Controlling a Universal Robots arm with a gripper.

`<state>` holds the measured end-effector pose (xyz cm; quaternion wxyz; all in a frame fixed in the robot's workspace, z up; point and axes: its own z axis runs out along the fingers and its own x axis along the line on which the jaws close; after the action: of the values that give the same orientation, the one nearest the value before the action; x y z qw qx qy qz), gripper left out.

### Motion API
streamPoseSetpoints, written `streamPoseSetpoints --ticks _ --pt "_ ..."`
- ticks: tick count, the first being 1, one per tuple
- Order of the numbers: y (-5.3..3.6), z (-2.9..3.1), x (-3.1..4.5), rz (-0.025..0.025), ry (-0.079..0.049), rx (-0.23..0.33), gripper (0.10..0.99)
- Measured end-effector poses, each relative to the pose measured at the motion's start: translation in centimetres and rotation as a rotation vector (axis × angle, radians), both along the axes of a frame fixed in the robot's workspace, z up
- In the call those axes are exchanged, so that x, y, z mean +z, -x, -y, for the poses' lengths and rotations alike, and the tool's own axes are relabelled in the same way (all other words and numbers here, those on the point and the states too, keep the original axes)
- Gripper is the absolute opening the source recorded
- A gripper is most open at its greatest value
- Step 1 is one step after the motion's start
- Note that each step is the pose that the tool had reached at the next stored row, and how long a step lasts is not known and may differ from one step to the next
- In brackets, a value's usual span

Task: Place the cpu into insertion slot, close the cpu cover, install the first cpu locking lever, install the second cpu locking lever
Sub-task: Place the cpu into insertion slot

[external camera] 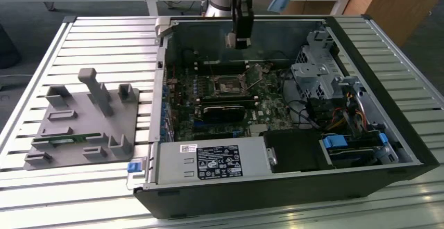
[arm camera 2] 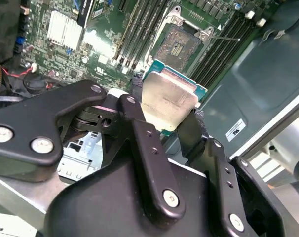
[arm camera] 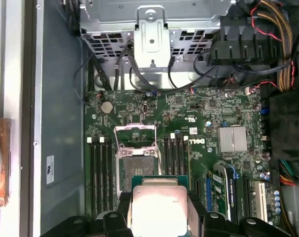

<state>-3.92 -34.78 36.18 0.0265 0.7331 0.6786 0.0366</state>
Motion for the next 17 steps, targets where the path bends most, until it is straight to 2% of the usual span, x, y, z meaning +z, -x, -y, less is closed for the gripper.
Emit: streamPoseSetpoints --ticks 13,17 --pt "0.0 0.0 -0.13 0.0 0.0 -0.138 0.533" --pt "0.03 0.0 -0.15 -0.0001 0.0 -0.12 0.533"
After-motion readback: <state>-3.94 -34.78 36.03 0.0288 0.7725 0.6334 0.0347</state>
